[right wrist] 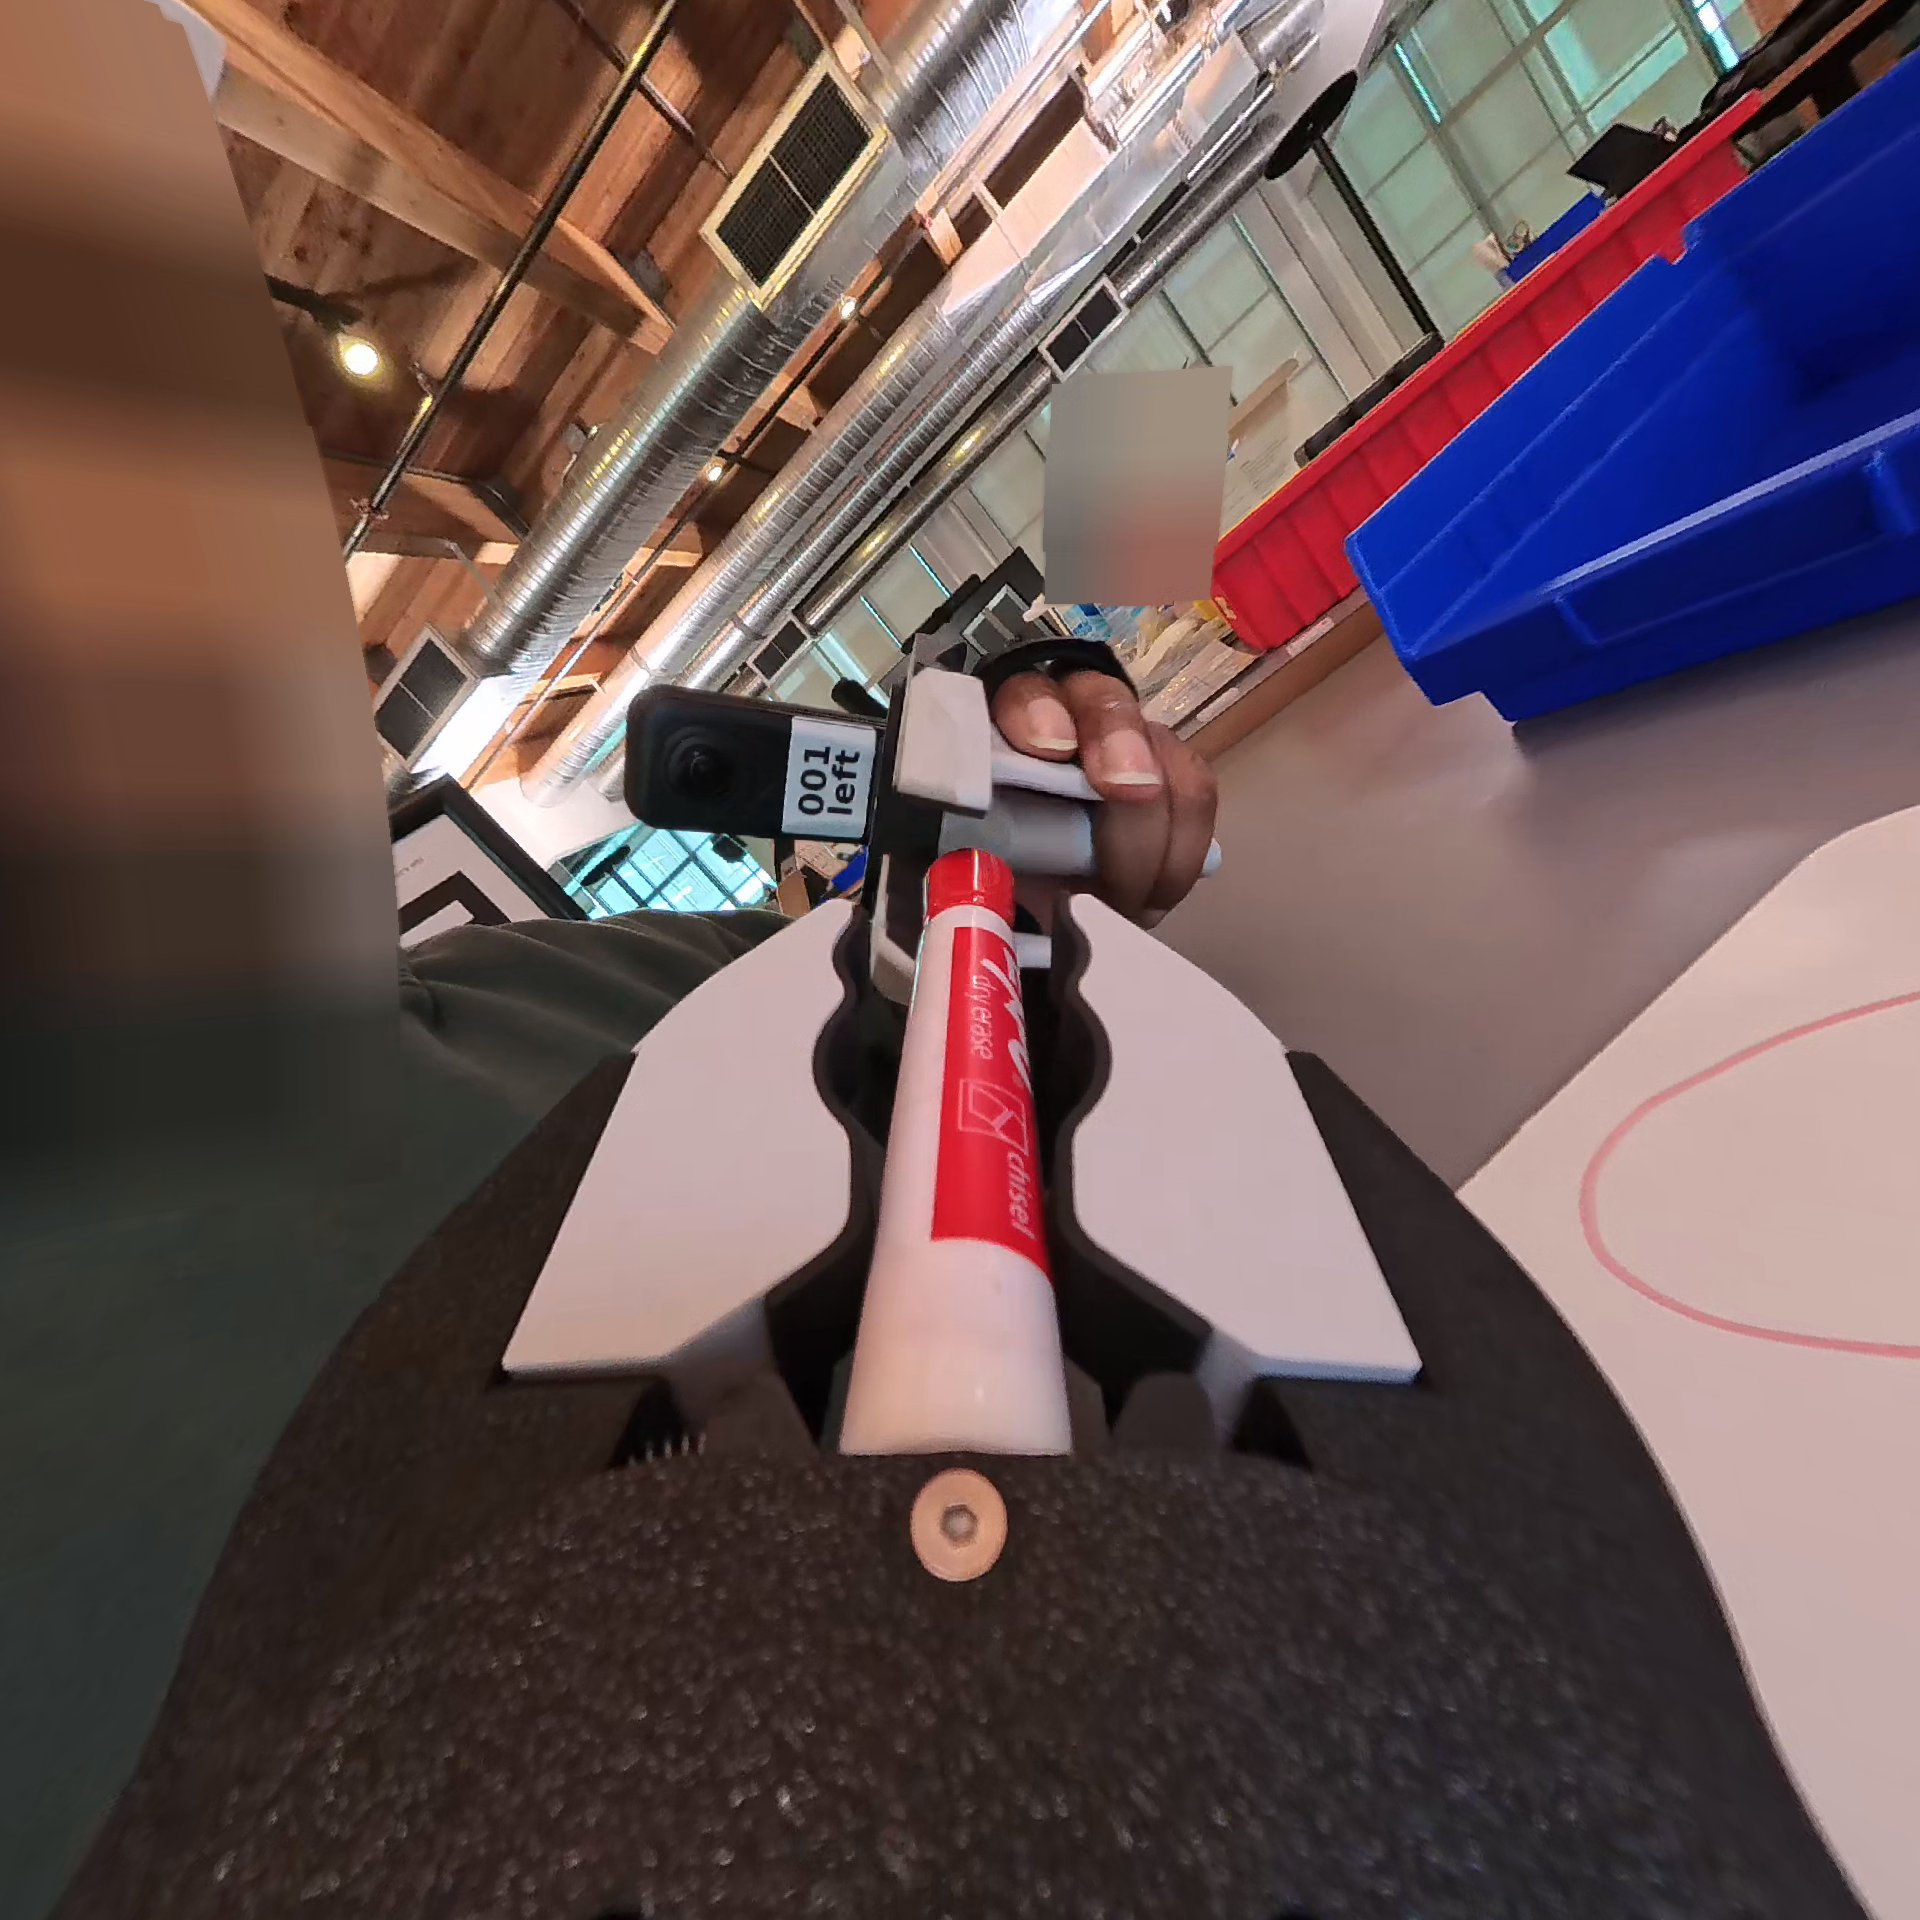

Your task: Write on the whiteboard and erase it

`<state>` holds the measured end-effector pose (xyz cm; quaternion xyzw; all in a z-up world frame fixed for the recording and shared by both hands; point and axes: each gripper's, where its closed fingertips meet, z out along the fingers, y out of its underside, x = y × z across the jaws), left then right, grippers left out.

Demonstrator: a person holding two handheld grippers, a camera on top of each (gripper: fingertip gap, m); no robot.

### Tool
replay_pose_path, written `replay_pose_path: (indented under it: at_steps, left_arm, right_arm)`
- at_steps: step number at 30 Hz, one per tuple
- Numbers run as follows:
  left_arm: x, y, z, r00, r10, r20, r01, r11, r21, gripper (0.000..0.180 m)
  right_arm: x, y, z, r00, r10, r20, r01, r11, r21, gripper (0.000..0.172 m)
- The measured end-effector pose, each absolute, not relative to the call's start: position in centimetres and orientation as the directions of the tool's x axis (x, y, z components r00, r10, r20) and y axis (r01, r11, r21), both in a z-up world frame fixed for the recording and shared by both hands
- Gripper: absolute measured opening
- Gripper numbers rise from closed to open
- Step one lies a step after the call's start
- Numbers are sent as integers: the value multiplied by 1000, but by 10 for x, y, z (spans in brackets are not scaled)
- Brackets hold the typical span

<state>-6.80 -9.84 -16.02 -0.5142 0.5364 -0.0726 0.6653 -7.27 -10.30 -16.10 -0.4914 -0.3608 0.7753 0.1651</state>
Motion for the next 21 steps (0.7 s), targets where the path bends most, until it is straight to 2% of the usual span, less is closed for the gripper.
replay_pose_path:
  at_steps: [1, 6, 13, 14, 16, 18, 21]
  left_arm:
    - [-69, -100, -161, 407, -653, -639, -456, 461, -761, 26]
    - [-68, -102, -166, 380, -676, -631, -479, 440, -760, 20]
    - [-66, -109, -161, 373, -719, -586, -421, 432, -798, 19]
    - [-66, -108, -159, 374, -741, -557, -400, 412, -818, 19]
    - [-69, -109, -155, 367, -795, -483, -352, 362, -863, 19]
    - [-76, -106, -157, 375, -810, -451, -348, 328, -879, 19]
    - [-79, -102, -165, 376, -826, -421, -363, 286, -887, 19]
  right_arm:
    - [-73, -103, -161, -461, 612, -643, 99, -685, -722, 34]
    - [-73, -106, -163, -454, 633, -627, 99, -663, -742, 34]
    - [-71, -115, -161, -430, 751, -500, 82, -519, -851, 35]
    - [-70, -116, -162, -413, 793, -448, 110, -444, -889, 37]
    - [-66, -110, -164, -335, 899, -281, 150, -244, -958, 55]
    - [-58, -95, -159, -234, 970, -57, 185, -13, -983, 56]
    - [-48, -89, -159, -221, 963, 152, 326, 220, -919, 49]
